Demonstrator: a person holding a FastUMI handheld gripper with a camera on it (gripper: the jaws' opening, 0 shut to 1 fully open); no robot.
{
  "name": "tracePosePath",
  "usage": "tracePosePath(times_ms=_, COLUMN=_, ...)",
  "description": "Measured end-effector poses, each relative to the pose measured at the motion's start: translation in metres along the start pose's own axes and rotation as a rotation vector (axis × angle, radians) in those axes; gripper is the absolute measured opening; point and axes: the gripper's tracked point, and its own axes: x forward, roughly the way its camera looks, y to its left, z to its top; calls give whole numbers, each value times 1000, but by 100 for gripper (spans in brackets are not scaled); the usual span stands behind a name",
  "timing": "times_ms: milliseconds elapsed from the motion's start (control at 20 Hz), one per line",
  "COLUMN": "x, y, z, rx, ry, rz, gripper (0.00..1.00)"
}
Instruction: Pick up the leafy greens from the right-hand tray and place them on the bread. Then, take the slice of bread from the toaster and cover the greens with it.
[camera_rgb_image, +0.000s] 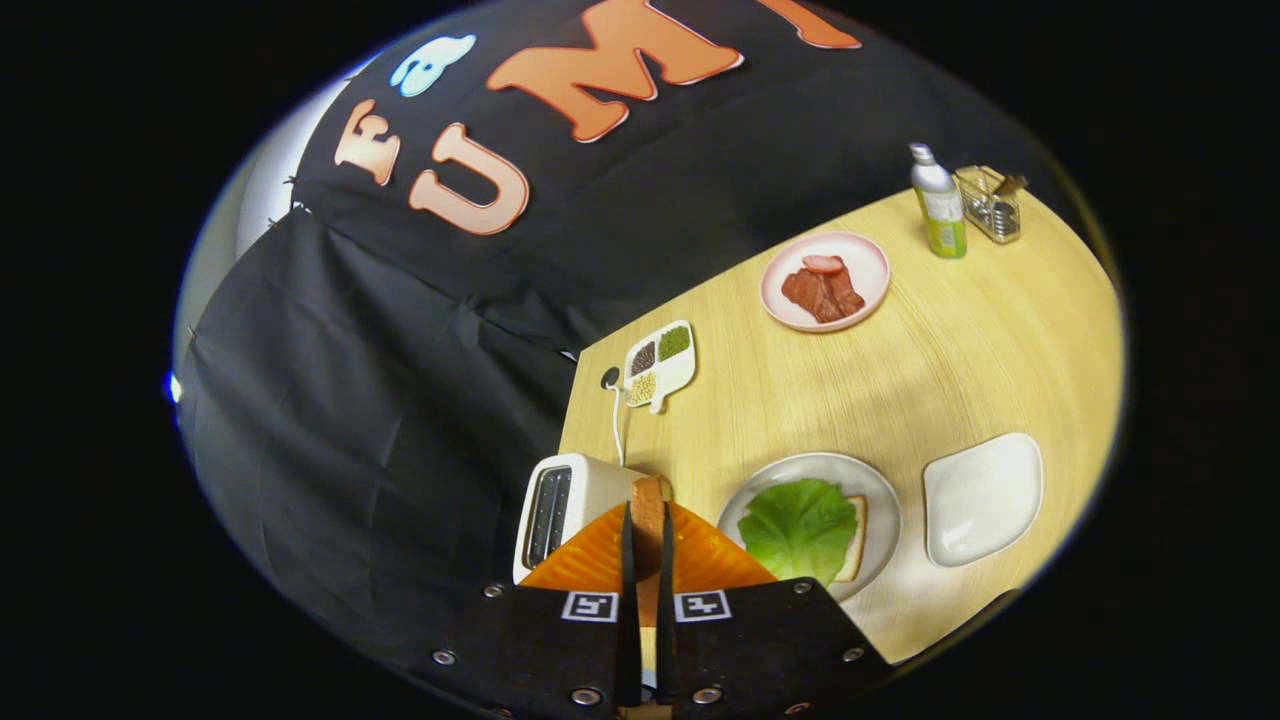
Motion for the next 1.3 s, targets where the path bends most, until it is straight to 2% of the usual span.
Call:
tracePosePath(times_ms=200, x=12, y=-40, z=-19, rx=61, ry=37, rz=59, gripper=6)
tracePosePath(times_ms=600, x=47, y=-98, z=-52, rx=99, ry=86, rz=135, gripper=6)
tracePosePath(times_ms=700, x=54, y=-114, z=-52, rx=74, ry=86, rz=115, gripper=6)
tracePosePath(times_ms=850, x=57, y=-134, z=-34, rx=10, ry=-1, rz=42, gripper=9)
tracePosePath(times_ms=1050, x=47, y=-147, z=-28, rx=-239, ry=-65, rz=-87, gripper=30)
tracePosePath(times_ms=1150, x=38, y=-135, z=-29, rx=-330, ry=-89, rz=-86, gripper=45)
tracePosePath(times_ms=1300, x=11, y=-122, z=-11, rx=-486, ry=-211, rz=-128, gripper=66)
